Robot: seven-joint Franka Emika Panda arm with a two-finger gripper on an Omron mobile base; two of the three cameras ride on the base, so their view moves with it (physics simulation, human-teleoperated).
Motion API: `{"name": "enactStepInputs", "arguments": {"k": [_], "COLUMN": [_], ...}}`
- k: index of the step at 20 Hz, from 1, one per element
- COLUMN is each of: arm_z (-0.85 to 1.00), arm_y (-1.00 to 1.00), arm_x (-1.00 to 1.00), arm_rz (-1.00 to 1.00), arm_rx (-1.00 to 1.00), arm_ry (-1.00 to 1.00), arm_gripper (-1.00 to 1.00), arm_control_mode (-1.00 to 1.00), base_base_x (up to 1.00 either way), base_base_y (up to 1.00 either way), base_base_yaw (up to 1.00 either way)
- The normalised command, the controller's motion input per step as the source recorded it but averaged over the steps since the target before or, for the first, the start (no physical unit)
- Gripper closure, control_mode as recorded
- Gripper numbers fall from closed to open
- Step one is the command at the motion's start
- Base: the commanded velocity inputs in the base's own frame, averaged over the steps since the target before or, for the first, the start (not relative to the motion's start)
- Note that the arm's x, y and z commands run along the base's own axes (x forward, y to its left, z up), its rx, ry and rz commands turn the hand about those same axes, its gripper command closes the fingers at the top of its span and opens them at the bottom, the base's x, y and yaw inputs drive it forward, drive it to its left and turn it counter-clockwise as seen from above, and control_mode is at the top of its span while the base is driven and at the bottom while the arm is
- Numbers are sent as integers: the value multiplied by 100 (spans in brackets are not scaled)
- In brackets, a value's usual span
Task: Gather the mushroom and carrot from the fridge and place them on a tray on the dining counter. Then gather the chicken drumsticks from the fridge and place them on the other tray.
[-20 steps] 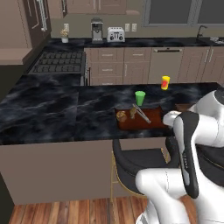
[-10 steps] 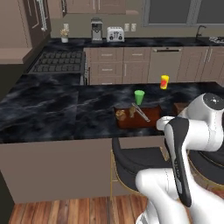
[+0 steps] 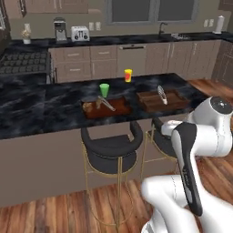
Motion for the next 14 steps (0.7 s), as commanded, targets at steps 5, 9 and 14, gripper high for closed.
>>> {"name": "enactStepInputs", "arguments": {"k": [5,9,14], "arm_z": [0,0,0], "arm_y": [0,0,0], "arm_x": [0,0,0], "arm_rz": [0,0,0], "arm_rx": [0,0,0], "arm_ry": [0,0,0], "arm_gripper": [-100,-100,-100], "arm_control_mode": [100,100,100], "base_base_x": [-23,-4,21], "base_base_y": [0,-12,-48], "base_base_yaw": [-60,-64,-52]}}
